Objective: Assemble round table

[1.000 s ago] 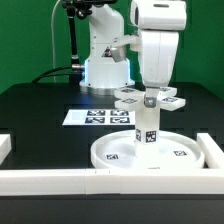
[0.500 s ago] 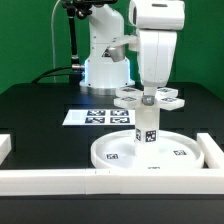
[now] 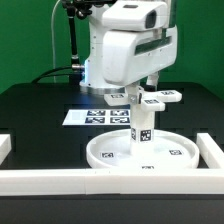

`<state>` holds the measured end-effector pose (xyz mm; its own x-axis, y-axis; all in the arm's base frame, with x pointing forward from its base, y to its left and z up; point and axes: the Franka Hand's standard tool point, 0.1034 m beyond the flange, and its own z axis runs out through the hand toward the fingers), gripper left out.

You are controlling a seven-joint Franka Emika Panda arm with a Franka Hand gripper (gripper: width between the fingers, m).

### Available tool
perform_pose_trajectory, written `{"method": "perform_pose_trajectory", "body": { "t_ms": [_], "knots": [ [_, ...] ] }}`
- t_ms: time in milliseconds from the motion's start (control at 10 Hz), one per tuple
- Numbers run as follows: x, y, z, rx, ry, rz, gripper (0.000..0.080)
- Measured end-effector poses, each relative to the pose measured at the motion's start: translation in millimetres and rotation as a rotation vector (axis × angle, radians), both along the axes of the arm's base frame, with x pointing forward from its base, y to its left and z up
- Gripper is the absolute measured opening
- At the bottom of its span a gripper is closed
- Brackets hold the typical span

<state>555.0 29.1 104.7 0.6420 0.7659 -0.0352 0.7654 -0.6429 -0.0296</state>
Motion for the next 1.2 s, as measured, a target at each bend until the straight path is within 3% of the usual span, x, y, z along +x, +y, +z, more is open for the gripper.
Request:
{"method": "perform_pose_trajectory", "body": {
  "t_ms": [600,1200],
  "knots": [
    [0.0,0.6,-0.3,-0.018,-0.003,-0.399,0.0445],
    [-0.2,8.1,-1.9,0.03,-0.026,-1.273,0.0445]
  ]
}}
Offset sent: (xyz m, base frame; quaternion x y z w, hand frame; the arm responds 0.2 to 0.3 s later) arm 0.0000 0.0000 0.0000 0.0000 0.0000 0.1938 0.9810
